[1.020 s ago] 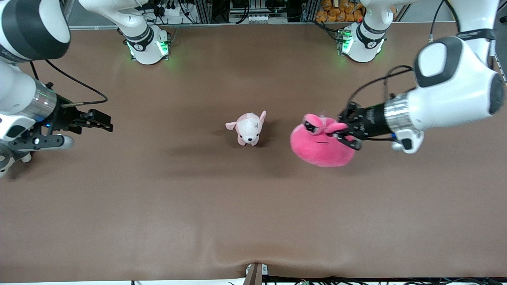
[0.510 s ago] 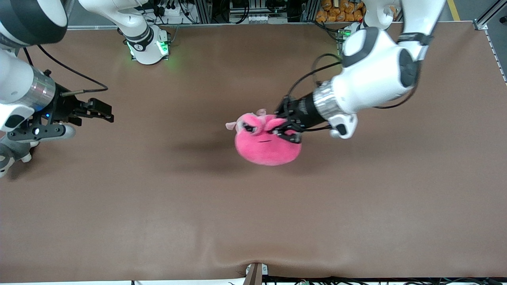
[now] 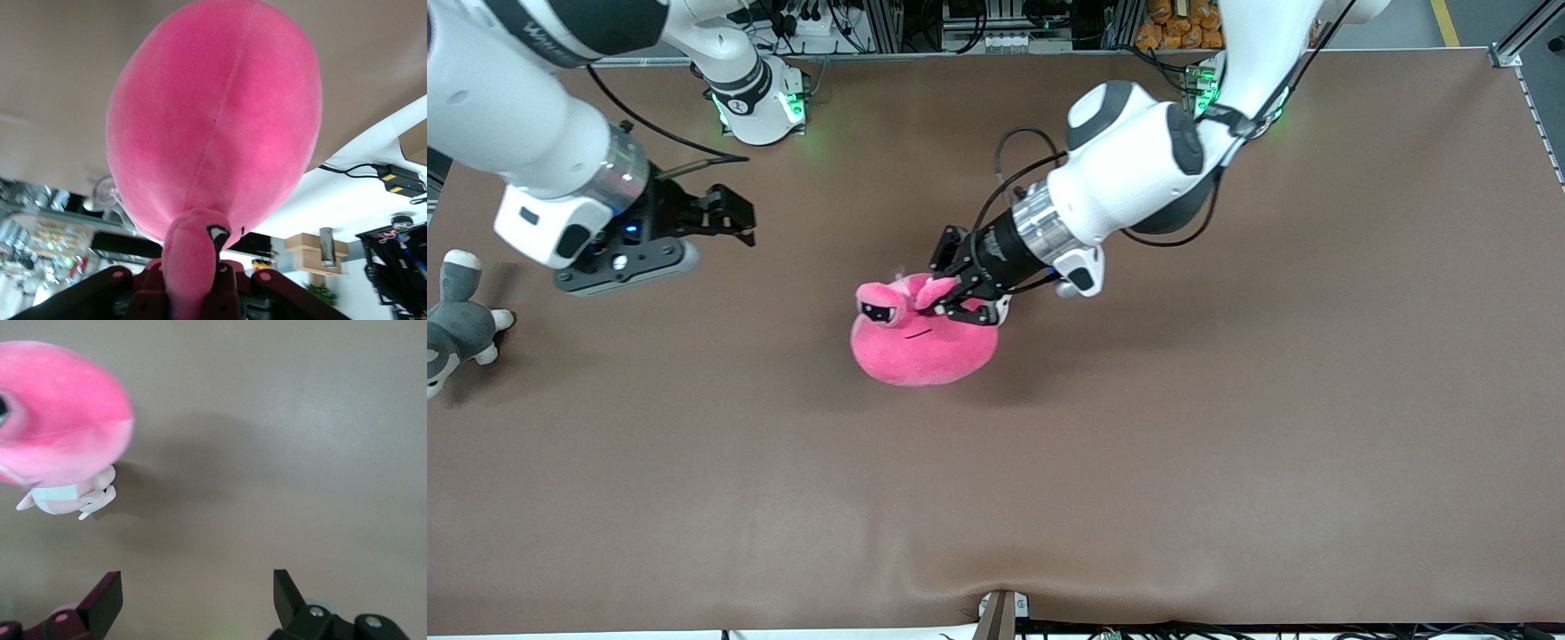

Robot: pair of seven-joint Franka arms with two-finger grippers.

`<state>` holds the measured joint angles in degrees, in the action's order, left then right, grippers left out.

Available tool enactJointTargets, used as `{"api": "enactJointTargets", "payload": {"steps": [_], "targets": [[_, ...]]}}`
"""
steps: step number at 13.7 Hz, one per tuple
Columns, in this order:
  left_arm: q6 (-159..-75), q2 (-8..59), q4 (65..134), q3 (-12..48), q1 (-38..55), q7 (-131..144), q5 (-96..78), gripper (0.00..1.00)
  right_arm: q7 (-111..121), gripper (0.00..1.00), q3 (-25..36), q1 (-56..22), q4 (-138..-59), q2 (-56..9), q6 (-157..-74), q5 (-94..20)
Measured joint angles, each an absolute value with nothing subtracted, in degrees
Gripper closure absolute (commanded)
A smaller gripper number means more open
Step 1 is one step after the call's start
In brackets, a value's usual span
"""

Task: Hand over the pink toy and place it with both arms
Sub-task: 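Lift the pink toy with the left gripper while the right gripper approaches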

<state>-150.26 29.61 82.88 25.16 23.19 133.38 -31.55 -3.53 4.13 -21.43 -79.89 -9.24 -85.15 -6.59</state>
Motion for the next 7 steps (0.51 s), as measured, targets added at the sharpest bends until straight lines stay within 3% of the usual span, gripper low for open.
{"api": "enactJointTargets", "payload": {"steps": [7], "targets": [[-156.7, 34.1, 80.7, 25.1, 28.7, 135.3, -31.6, 1.0, 11.0, 0.0, 3.8, -25.4, -78.2, -9.2, -88.0, -13.2]]}}
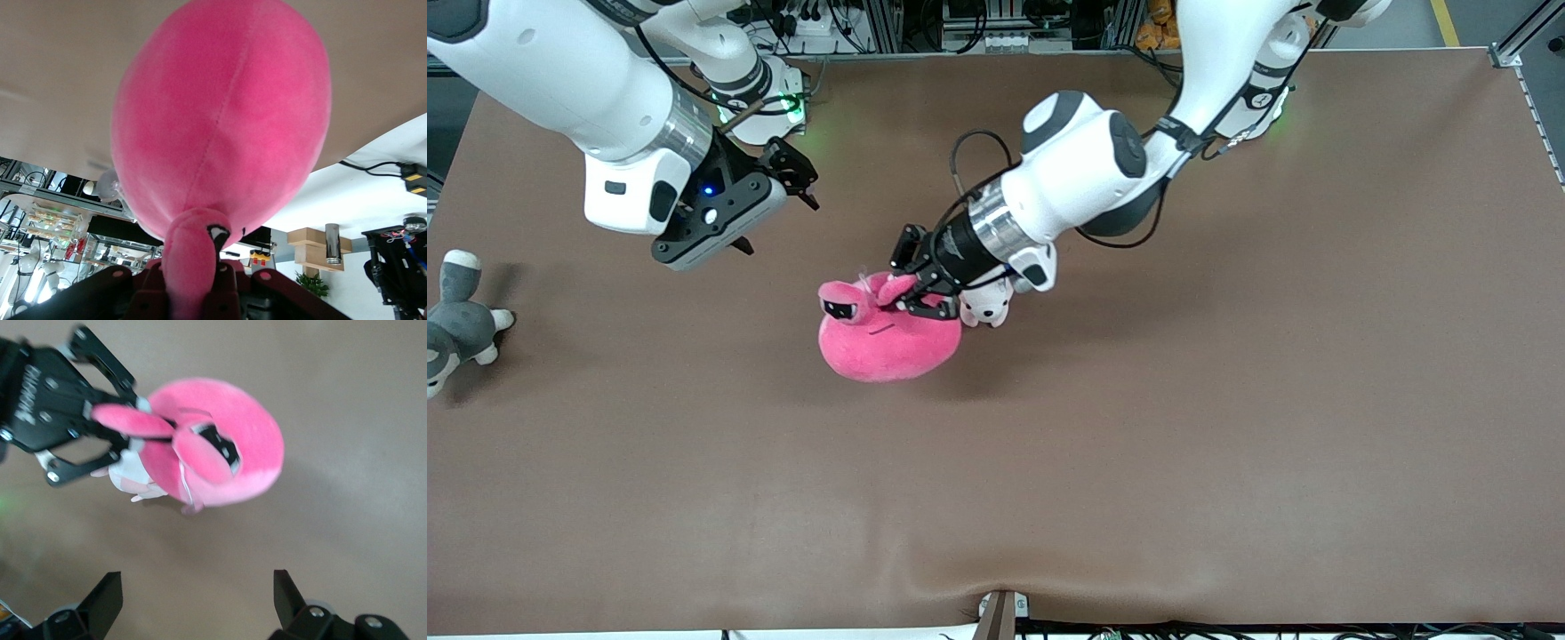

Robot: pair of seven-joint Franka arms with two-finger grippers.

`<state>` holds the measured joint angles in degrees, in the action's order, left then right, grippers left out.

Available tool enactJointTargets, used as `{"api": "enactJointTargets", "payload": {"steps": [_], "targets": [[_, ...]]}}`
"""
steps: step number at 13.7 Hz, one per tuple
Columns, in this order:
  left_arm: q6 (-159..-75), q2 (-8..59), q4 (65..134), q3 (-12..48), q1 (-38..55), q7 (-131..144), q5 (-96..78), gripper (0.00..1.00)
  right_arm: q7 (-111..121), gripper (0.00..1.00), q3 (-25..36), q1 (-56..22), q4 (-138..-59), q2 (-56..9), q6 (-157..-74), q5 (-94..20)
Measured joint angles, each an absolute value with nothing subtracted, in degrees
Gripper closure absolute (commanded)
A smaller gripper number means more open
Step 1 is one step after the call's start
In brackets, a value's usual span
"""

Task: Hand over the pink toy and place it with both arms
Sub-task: 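Lift the pink toy with the left gripper while the right gripper approaches, then grasp the pink toy's head with the right gripper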

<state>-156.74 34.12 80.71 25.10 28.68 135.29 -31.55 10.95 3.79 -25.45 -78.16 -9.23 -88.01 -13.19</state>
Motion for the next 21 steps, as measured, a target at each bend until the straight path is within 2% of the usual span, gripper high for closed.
{"api": "enactJointTargets", "payload": {"steps": [9, 15, 21], "targets": [[-160.8, 35.1, 80.4, 25.1, 31.6, 135.2, -31.6, 1.0, 22.7, 0.0, 3.9, -25.9, -80.3, -10.4, -91.5, -13.8], [-161.2, 35.1, 80.2, 25.1, 31.9, 135.0, -31.6, 1.0, 23.3, 0.0, 3.6, -28.1, -83.6, -10.6, -91.8, -13.7], [-161.3, 35.1, 80.1, 25.1, 32.2, 135.0, -31.5, 1.0, 29.4, 0.0, 3.7, -28.4, -84.0, -10.8, -95.5, -10.9]]}}
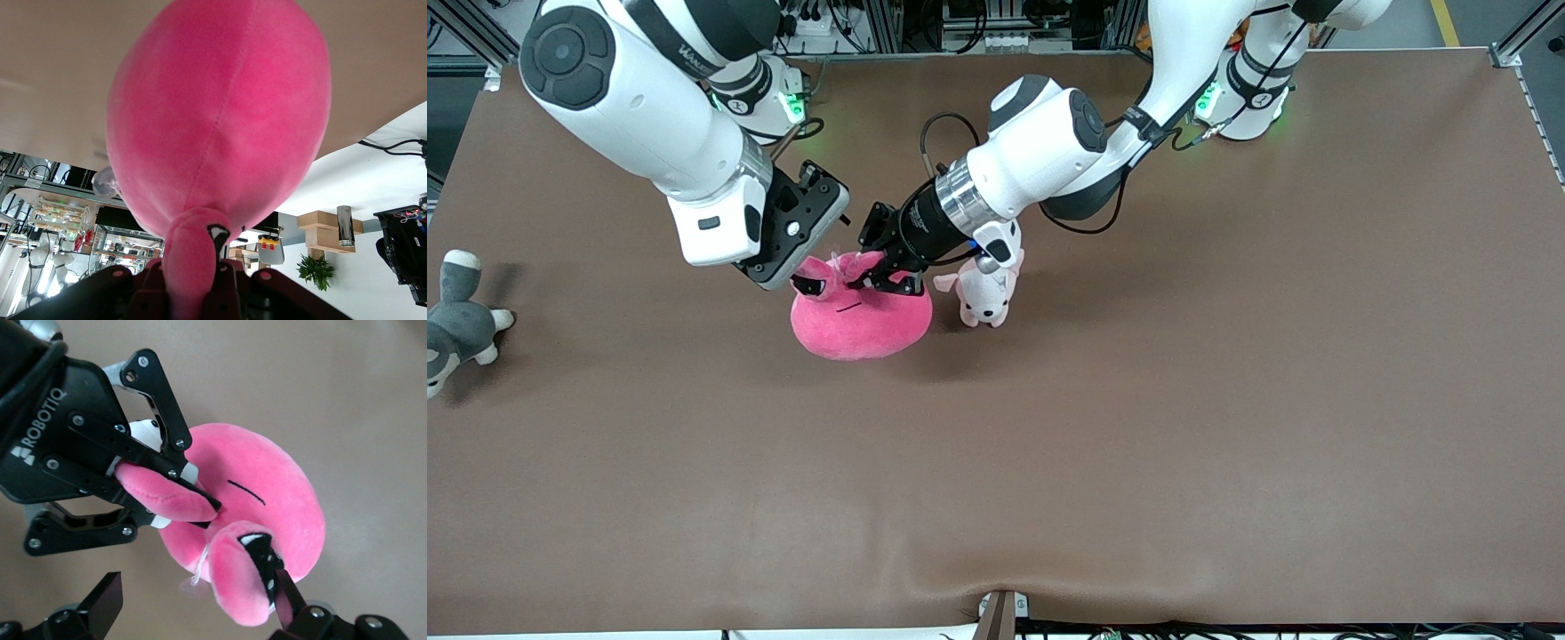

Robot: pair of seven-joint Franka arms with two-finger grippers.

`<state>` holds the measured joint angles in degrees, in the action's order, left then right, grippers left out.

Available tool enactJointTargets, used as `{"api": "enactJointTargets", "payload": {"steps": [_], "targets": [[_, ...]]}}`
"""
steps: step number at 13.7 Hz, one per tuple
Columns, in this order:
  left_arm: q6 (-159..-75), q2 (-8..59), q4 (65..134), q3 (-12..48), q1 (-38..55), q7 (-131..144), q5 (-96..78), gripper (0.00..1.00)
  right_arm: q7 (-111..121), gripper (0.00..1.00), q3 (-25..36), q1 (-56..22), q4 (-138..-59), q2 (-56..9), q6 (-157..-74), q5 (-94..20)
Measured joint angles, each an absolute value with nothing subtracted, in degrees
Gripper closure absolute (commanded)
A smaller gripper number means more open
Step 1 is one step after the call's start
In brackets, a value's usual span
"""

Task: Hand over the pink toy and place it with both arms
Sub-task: 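Grasp the pink toy's head with the right gripper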

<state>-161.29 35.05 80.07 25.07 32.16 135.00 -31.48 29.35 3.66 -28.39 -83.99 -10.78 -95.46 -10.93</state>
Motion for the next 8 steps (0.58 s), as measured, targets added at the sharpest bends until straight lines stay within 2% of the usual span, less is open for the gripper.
{"api": "enactJointTargets", "payload": {"steps": [7, 8], "targets": [[-161.4, 35.1, 79.9, 25.1, 32.2, 134.9, -31.1, 1.0, 31.5, 0.0, 3.7, -28.4, -84.7, -12.4, -97.9, -9.0], [-161.4, 35.1, 79.9, 25.1, 32.2, 134.9, -31.1, 1.0, 31.6, 0.47, 3.7, -28.4, -84.7, -12.8, -98.1, -8.9]]}}
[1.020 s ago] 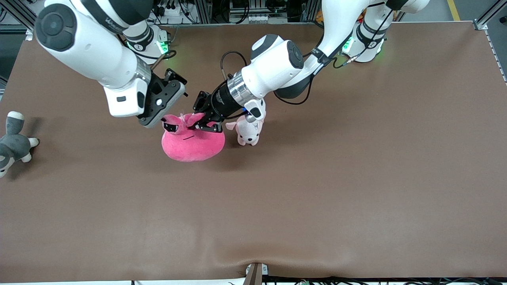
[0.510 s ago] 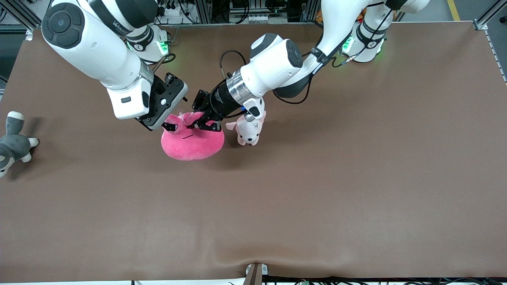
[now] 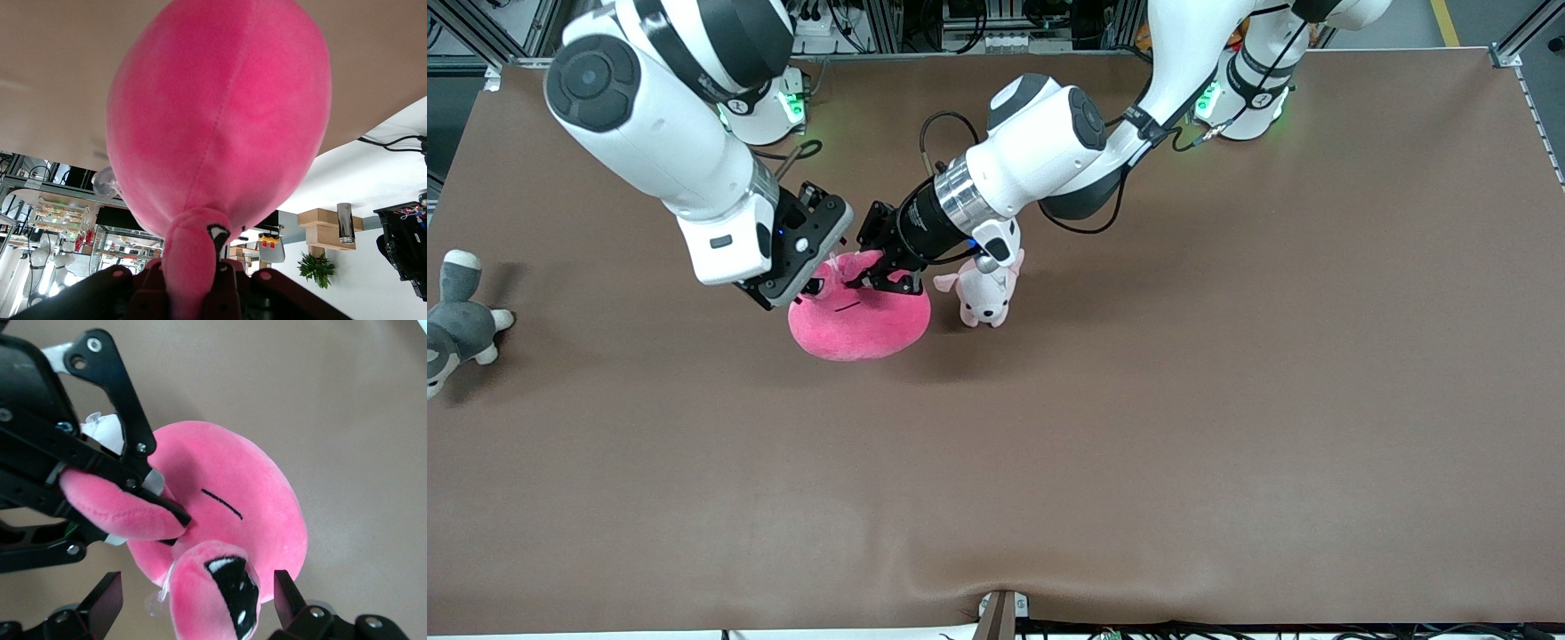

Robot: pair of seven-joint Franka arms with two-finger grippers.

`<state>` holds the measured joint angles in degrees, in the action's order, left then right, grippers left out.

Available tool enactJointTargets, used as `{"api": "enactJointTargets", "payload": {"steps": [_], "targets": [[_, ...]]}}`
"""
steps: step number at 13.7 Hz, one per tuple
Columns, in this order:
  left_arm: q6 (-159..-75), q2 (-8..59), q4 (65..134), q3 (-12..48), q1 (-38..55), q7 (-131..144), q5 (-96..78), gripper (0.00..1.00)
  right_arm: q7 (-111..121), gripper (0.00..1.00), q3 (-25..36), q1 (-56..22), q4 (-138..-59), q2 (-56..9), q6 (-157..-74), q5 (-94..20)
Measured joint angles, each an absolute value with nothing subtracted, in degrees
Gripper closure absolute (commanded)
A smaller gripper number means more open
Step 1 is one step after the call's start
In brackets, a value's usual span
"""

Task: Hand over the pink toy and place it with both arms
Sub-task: 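Grasp the pink toy's head with the right gripper, then open the left gripper while the right gripper pulls the toy away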

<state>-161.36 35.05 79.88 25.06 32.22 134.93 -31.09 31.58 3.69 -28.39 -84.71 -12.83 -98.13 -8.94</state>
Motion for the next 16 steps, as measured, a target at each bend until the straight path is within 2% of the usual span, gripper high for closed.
{"api": "enactJointTargets", "payload": {"steps": [1, 2, 6, 10, 11, 12, 13, 16], "targets": [[-161.4, 35.1, 79.9, 25.1, 32.2, 134.9, -31.1, 1.0, 31.6, 0.73, 3.8, -28.4, -84.7, -13.1, -98.2, -8.9], [-161.4, 35.1, 79.9, 25.1, 32.2, 134.9, -31.1, 1.0, 31.6, 0.9, 3.9, -28.4, -84.7, -13.2, -98.2, -8.9], [-161.4, 35.1, 79.9, 25.1, 32.2, 134.9, -31.1, 1.0, 31.6, 1.0, 4.3, -28.3, -84.7, -13.2, -98.2, -8.9], [-161.4, 35.1, 79.9, 25.1, 32.2, 134.9, -31.1, 1.0, 31.5, 1.0, 4.5, -27.8, -84.7, -13.2, -98.1, -8.9], [-161.4, 35.1, 79.8, 25.1, 32.3, 134.9, -31.1, 0.94, 31.5, 1.0, 4.6, -27.4, -84.6, -13.2, -98.1, -9.0], [-161.4, 35.1, 79.8, 25.1, 32.3, 134.9, -31.1, 0.43, 31.3, 1.0, 4.6, -26.5, -84.6, -13.1, -98.1, -9.5], [-161.5, 35.1, 79.7, 25.1, 32.3, 134.9, -31.1, 0.0, 31.3, 1.0, 4.6, -25.2, -84.5, -13.1, -97.9, -10.7], [-161.8, 35.0, 79.3, 24.9, 32.1, 134.9, -31.1, 0.0, 31.3, 1.0, 4.7, -20.2, -84.5, -13.0, -97.3, -12.4]]}}
